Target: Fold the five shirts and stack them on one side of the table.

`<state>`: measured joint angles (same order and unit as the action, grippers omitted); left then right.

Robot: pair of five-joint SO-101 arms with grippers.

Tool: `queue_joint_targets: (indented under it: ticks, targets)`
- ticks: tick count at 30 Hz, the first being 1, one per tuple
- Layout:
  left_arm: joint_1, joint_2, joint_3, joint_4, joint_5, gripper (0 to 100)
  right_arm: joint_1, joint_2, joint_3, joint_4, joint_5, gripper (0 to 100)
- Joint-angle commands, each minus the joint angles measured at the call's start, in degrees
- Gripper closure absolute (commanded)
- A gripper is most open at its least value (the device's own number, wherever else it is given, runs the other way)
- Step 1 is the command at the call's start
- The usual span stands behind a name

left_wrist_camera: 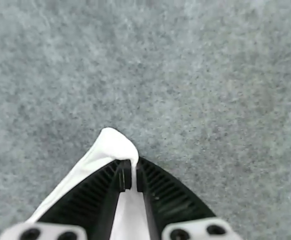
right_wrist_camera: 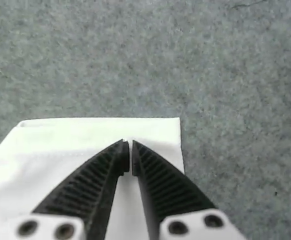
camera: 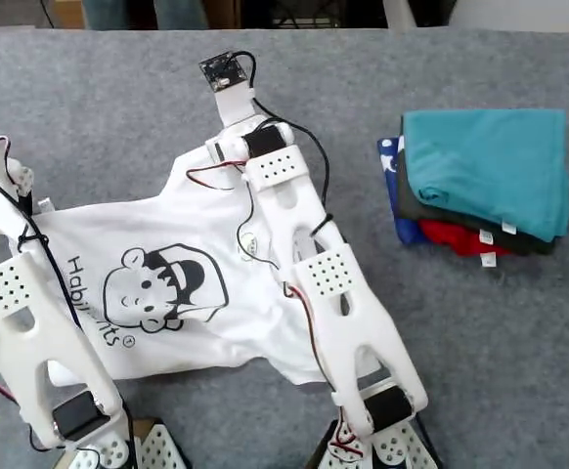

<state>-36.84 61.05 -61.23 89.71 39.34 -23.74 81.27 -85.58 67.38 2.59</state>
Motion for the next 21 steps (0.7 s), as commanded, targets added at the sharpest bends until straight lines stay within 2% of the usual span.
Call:
queue_joint_targets:
  ticks: [1, 5, 10, 16, 18, 21]
  targets:
    - [-1.1, -0.2, -2.5, -0.7, -0.6, 96, 1.4, -1.5, -1.5, 0.2, -0.5, 98.5]
    - [-1.1, -0.1, -2.5, -0.7, -0.6, 96, 3.5, -3.4, -4.4, 2.3, -4.0, 98.5]
    - [-1.1, 0.0, -2.5, -0.7, -0.6, 96, 5.1, -6.3, -6.7, 6.7, -4.4, 98.2]
    - [-1.1, 0.0, -2.5, -0.7, -0.6, 96, 1.8, -9.9, -7.2, 24.7, -6.3, 83.6]
    - [-1.1, 0.0, -2.5, -0.7, -0.6, 96, 0.8, -10.9, -6.6, 28.8, -7.0, 86.6]
    - [-1.1, 0.0, -2.5, -0.7, -0.6, 96, 1.0, -9.6, -6.5, 29.5, -6.7, 99.0]
